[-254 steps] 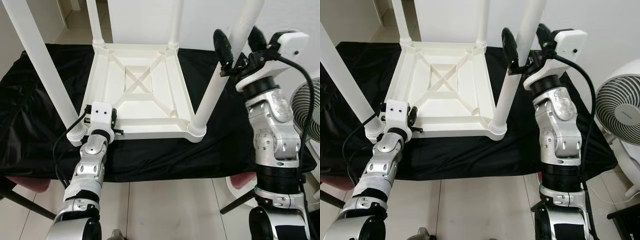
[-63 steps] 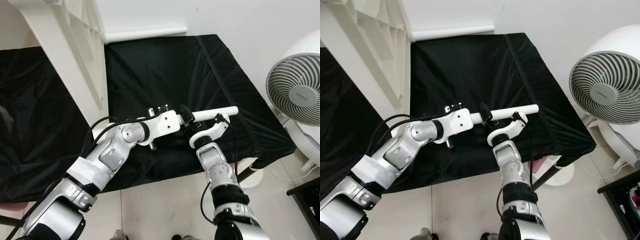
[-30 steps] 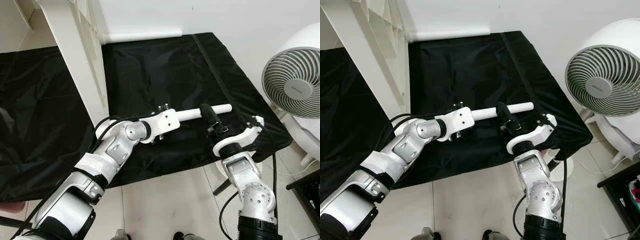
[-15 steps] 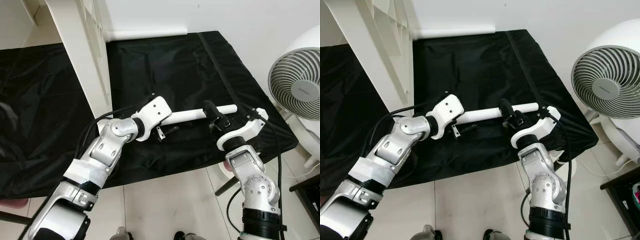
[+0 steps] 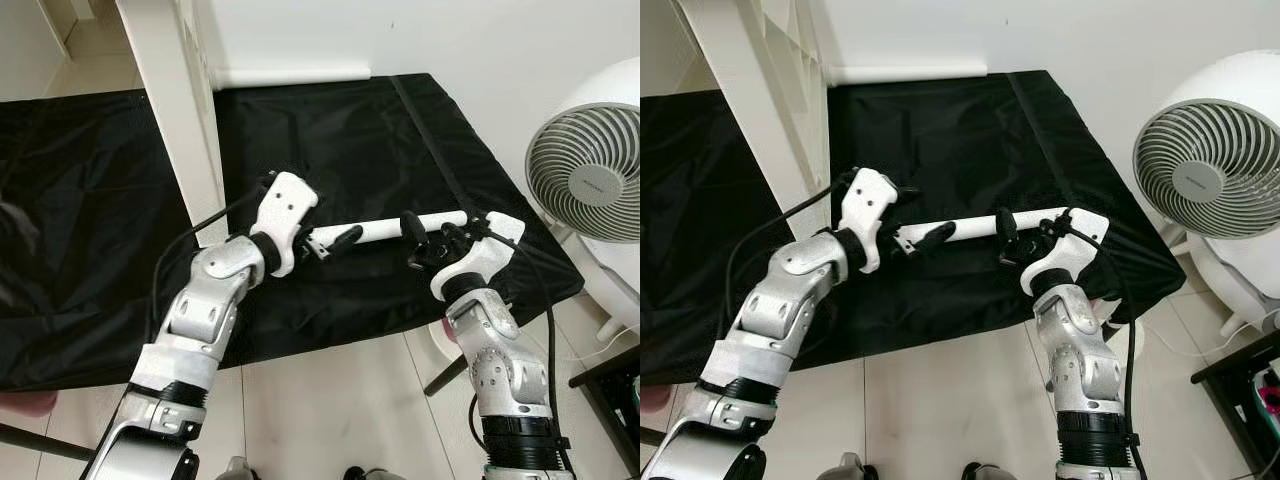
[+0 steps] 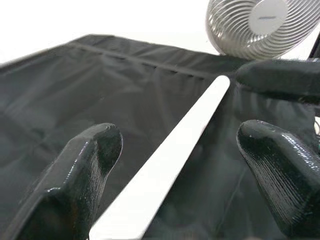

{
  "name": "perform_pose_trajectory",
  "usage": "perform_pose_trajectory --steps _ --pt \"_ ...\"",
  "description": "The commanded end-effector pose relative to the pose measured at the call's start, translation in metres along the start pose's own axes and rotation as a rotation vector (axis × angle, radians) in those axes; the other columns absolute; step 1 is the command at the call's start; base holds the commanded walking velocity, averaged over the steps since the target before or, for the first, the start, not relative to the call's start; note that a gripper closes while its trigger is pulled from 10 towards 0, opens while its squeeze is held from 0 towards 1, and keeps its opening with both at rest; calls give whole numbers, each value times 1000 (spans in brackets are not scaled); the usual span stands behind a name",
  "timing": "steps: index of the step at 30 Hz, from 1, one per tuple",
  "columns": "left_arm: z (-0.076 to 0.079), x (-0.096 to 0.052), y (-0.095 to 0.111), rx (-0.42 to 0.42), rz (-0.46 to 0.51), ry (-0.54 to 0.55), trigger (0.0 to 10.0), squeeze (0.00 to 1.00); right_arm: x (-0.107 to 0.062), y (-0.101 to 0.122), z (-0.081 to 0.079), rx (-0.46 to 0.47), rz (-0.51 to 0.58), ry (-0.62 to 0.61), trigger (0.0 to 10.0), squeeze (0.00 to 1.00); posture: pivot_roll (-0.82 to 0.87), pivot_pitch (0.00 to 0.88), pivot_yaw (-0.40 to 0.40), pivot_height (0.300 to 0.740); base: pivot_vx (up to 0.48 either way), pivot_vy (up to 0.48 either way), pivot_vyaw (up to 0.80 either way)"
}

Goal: Building children table

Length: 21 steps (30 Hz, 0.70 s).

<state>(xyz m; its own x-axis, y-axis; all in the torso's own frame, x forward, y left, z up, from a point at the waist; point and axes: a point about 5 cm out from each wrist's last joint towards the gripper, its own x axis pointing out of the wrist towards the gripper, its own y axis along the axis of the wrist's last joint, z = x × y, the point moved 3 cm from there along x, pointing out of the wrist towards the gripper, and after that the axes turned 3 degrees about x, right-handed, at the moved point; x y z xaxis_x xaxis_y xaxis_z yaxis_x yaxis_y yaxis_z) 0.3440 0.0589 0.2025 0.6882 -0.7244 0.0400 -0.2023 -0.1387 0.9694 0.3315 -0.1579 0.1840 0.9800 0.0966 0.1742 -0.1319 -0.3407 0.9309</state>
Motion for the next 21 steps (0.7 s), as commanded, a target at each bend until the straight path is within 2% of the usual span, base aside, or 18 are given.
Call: perform_pose_trajectory --steps 1,3,7,8,11,12,13,14,15,16,17,18,19,20,21 --pt "-28 -16 1 -22 0 375 10000 0 -1 1 2 -71 16 3 10000 0 94 59 -24 740 0 0 0" --pt "-29 -26 3 -8 18 434 10000 0 -1 1 3 -93 29 1 10000 0 100 60 -28 740 0 0 0" --pt "-26 -30 2 -14 30 449 10000 0 -2 0 3 -96 30 -3 10000 0 105 60 -31 740 0 0 0" --pt "-23 -37 -3 22 22 472 10000 0 -1 -1 3 -106 30 -2 10000 0 110 62 -34 740 0 0 0" --pt "-20 -41 -6 29 22 479 10000 0 -1 -2 3 -113 29 -3 10000 0 114 64 -37 740 0 0 0" --pt "-23 -49 -12 72 3 531 10000 0 0 -2 5 -122 31 -5 10000 0 116 65 -38 740 0 0 0" --pt "-23 -49 -12 72 3 531 10000 0 0 -2 5 -122 31 -5 10000 0 116 65 -38 740 0 0 0" --pt "-29 -61 -18 92 -23 600 10000 0 1 -2 6 -141 35 -5 10000 0 120 67 -38 740 0 0 0" --pt "-29 -61 -18 92 -23 600 10000 0 1 -2 6 -141 35 -5 10000 0 120 67 -38 740 0 0 0" --pt "-35 -73 -22 95 -39 669 10000 0 2 0 9 -156 42 -10 10000 0 125 71 -39 740 0 0 0" --pt "-35 -73 -22 95 -39 669 10000 0 2 0 9 -156 42 -10 10000 0 125 71 -39 740 0 0 0" --pt "-40 -85 -24 104 -50 727 10000 0 3 1 12 -165 46 -14 10000 0 131 74 -41 740 0 0 0" --pt "-40 -85 -24 104 -50 727 10000 0 3 1 12 -165 46 -14 10000 0 131 74 -41 740 0 0 0" --pt "-42 -94 -24 91 -51 767 10000 0 3 2 13 -175 51 -18 10000 0 134 78 -43 740 0 0 0" --pt "-42 -94 -24 91 -51 767 10000 0 3 2 13 -175 51 -18 10000 0 134 78 -43 740 0 0 0"
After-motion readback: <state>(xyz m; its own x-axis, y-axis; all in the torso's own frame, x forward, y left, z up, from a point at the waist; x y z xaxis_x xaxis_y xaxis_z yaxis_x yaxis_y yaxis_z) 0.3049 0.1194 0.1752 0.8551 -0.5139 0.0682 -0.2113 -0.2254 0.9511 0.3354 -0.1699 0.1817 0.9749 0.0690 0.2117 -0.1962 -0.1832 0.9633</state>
